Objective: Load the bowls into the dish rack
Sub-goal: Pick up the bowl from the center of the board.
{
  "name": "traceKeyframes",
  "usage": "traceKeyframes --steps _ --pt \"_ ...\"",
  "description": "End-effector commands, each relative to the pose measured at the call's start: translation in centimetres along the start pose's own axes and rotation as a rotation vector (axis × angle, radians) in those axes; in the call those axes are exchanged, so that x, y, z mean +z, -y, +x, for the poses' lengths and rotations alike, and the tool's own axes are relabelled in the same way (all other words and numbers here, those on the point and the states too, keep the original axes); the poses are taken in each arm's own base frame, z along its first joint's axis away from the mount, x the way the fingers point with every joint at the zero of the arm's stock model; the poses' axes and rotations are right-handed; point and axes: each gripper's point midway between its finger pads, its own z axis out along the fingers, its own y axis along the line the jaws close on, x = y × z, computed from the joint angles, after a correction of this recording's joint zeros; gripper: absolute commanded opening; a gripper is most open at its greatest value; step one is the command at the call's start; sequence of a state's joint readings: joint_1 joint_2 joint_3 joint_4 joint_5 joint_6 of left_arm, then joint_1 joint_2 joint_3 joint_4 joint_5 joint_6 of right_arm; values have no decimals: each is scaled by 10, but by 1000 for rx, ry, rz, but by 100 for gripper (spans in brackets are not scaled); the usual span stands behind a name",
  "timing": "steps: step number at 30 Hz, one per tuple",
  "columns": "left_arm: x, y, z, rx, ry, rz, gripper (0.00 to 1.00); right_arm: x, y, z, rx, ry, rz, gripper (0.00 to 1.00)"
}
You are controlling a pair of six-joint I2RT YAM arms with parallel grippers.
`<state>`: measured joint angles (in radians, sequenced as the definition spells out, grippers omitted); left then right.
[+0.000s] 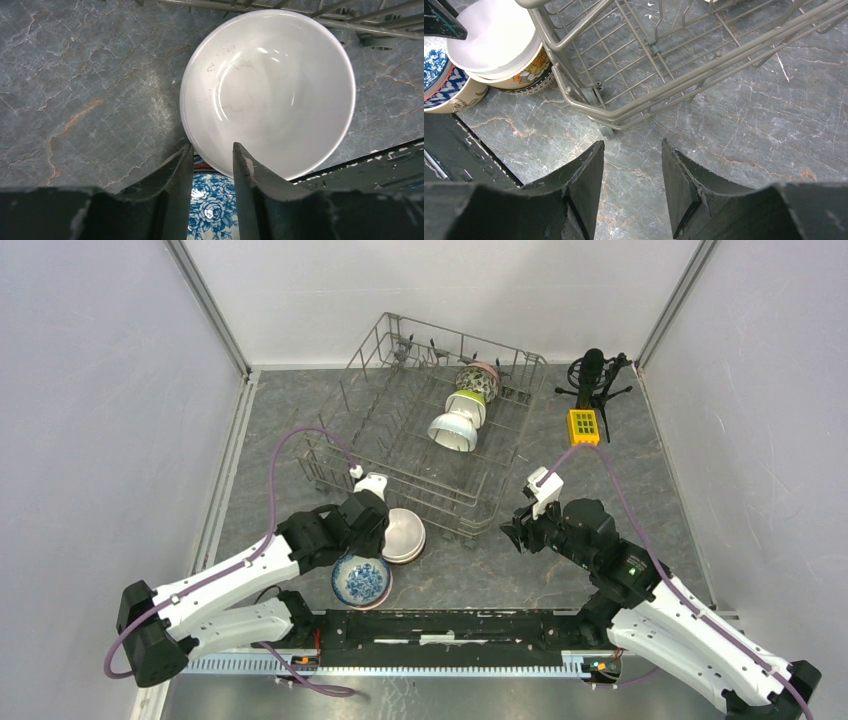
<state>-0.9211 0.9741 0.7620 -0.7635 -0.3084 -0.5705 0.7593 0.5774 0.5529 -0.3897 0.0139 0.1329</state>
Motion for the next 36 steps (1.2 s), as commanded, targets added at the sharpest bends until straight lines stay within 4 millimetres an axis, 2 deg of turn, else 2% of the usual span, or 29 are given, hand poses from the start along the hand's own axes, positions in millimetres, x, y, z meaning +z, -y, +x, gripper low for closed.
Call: traceKeyframes --steps 1,8,16,22,25,30,36 --pt "7 11 -8 -13 16 38 40 2 -4 -9 -9 37 -18 51" --pt "11 8 -8 -12 8 15 37 2 -3 -10 -10 37 -17 51" --pt "8 -2 -10 -27 27 -33 51 4 -3 -5 -7 29 -16 51" --pt "11 0 -9 -25 15 -31 52 5 -3 -4 0 32 -16 51" --pt "14 1 -8 -21 8 -31 49 5 -7 -2 2 28 -39 49" --pt "15 2 -9 -16 8 -28 39 4 -8 -3 2 32 -45 45" --pt "8 -2 -14 -21 33 -40 28 3 -7 -3 4 31 -41 45"
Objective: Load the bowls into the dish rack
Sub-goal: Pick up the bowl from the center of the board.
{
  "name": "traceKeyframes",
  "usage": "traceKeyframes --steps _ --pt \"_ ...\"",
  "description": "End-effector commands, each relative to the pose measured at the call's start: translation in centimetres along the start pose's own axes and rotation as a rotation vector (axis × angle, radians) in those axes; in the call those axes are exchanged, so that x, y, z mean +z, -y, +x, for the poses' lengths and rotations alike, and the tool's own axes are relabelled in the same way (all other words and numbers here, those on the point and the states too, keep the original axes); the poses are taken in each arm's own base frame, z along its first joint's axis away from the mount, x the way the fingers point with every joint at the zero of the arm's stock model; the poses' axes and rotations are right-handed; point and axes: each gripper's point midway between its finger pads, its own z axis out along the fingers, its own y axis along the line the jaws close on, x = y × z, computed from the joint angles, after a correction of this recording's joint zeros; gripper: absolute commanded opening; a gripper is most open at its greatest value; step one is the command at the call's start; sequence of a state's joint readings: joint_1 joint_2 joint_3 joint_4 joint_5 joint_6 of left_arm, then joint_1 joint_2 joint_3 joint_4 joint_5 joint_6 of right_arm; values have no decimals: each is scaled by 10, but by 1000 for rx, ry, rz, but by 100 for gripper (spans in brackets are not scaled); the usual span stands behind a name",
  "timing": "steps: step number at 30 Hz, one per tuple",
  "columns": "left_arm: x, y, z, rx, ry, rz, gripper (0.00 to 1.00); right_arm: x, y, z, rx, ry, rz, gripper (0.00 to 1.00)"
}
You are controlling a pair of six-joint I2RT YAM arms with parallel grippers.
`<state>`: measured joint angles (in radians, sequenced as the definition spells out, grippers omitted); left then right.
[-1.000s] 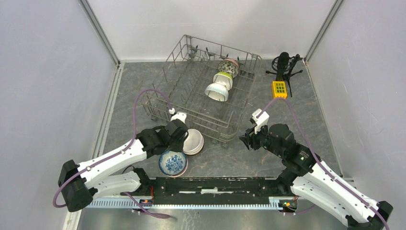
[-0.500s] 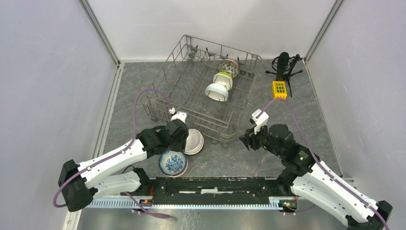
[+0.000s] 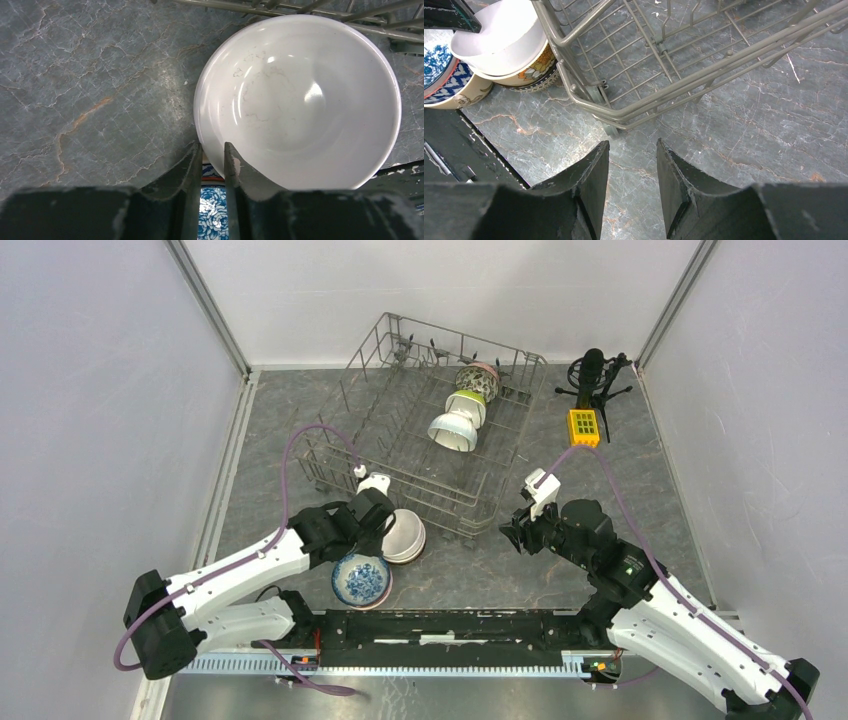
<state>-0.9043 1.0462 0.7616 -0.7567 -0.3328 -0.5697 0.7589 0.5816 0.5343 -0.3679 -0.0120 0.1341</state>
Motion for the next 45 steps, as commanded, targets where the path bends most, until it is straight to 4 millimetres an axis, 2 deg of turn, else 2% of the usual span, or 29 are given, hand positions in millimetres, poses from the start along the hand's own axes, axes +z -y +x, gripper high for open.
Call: traceKeyframes --steps 1,5,8,14,20,25,27,31,37,45 --pt "-8 4 -20 -31 75 17 27 0 -3 -7 2 34 -17 45" --pt "-13 -2 -24 -30 93 -4 19 1 -4 -5 3 33 -19 45" --pt "-19 -5 -28 -31 110 -13 9 1 -4 -5 7 32 -18 45" --pt "-27 -7 -36 -39 145 -9 8 2 -4 -5 7 33 -18 45" --pt "-22 -7 -33 -26 125 -22 24 4 -3 -2 7 26 -15 46" --pt "-19 -6 -31 -25 111 -24 49 4 -3 1 7 21 -14 47" --pt "-18 -5 -30 -23 108 -24 54 4 -3 0 7 24 -13 47" --pt "-13 0 -29 -24 99 -12 57 4 -3 -1 7 26 -13 47" --pt "-5 8 -27 -16 72 8 55 3 -2 -1 1 21 -11 48" --pt "-3 9 -29 -9 72 1 38 1 -1 0 -2 21 -6 48"
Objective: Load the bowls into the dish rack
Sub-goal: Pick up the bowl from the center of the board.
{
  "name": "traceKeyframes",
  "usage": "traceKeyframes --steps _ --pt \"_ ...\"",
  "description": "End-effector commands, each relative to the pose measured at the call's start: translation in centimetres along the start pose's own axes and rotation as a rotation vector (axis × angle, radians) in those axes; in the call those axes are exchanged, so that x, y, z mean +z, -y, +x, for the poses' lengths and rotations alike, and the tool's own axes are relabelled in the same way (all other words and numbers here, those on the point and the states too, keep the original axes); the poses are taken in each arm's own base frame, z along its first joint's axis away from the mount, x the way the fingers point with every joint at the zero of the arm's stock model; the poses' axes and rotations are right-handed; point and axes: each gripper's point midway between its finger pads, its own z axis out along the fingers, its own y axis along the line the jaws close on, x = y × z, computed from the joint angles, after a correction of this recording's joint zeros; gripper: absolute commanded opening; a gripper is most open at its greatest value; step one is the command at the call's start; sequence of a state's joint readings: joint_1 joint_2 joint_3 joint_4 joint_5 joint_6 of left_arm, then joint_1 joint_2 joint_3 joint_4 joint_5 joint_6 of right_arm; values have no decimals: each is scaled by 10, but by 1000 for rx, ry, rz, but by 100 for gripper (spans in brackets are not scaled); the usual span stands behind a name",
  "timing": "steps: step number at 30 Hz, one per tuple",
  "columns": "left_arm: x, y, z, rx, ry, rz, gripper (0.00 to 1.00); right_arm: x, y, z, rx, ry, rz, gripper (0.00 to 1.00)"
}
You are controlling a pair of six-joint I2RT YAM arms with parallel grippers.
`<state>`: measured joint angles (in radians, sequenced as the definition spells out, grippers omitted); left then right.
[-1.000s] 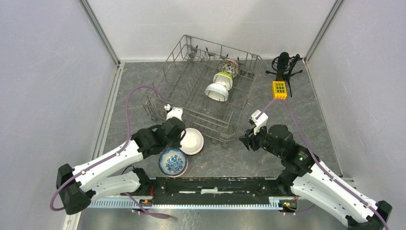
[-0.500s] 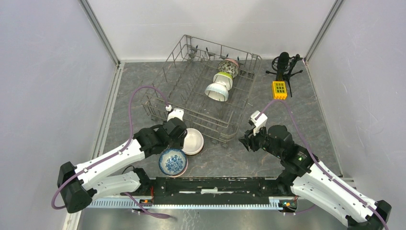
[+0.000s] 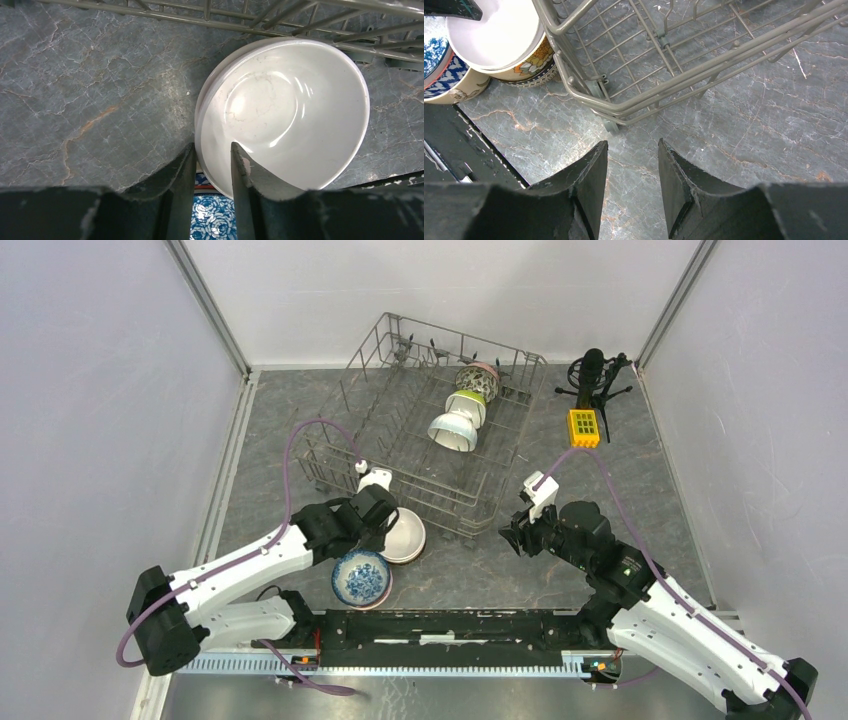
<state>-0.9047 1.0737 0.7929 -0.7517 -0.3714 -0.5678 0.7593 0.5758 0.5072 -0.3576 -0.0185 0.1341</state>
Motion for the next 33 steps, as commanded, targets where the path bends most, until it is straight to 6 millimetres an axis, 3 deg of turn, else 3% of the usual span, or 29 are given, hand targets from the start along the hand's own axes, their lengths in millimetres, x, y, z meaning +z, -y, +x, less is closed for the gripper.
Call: traceKeyframes --steps 1,7,14,23,33 --pt "-2 9 -17 -6 43 26 37 -2 -1 -9 -1 31 -1 48" --pt "-4 7 -18 -3 53 22 28 -2 -2 -11 4 35 -5 47" --pt "-7 6 -22 -6 69 22 3 -5 -3 -14 10 46 -10 47" --pt "-27 1 -40 -58 168 46 2 -12 -4 -24 15 71 -11 51" --pt "-76 19 -55 9 271 279 2 -37 -30 -70 24 177 -141 61"
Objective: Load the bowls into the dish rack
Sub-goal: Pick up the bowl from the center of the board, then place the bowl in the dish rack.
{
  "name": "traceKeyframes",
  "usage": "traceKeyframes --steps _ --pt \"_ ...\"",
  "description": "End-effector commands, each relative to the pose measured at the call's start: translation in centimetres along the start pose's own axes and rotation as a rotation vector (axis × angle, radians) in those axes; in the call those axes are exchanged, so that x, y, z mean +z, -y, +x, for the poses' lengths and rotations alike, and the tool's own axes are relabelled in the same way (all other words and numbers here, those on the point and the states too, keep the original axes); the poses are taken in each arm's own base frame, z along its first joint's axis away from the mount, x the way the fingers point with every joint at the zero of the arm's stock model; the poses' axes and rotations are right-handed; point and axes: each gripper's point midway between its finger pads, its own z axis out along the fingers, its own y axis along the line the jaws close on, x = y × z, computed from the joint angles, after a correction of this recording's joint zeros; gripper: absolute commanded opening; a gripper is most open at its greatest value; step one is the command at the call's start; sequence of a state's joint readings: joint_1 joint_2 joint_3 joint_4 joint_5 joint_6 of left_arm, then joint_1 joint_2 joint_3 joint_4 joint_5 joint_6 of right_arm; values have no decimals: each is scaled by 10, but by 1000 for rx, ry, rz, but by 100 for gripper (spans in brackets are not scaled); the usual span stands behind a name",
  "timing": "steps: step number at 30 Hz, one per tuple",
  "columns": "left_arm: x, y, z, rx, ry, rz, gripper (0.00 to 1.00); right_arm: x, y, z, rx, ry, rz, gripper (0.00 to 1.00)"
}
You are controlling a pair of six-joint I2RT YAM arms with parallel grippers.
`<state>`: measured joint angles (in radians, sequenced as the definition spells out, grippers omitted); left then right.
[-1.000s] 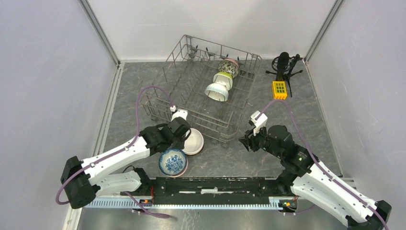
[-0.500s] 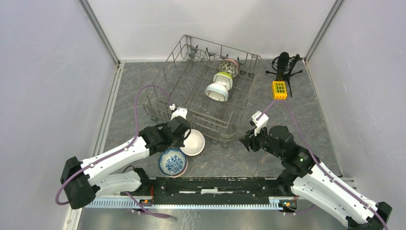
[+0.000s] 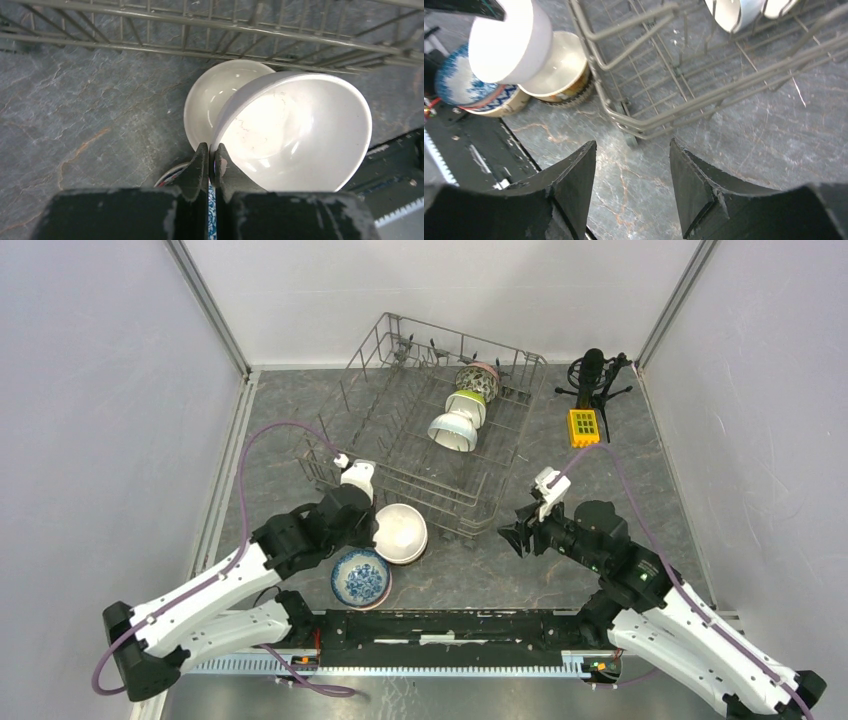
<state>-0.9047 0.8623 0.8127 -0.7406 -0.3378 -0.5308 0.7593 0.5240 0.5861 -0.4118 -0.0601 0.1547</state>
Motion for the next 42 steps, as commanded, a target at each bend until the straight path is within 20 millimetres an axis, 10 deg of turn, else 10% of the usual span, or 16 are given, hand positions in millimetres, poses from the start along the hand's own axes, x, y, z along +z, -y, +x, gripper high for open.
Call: traceKeyframes --steps 1,12,26,42 --pt "-30 21 -29 57 100 162 2 -15 -24 -43 9 113 -115 63" --pt "-67 33 -51 91 205 294 2 -27 -91 -102 130 241 -476 74" --pt "-98 45 -89 -21 419 409 2 -5 -131 -135 323 320 -592 98" --pt "-124 55 -115 -60 558 501 2 8 -158 -175 470 407 -619 98"
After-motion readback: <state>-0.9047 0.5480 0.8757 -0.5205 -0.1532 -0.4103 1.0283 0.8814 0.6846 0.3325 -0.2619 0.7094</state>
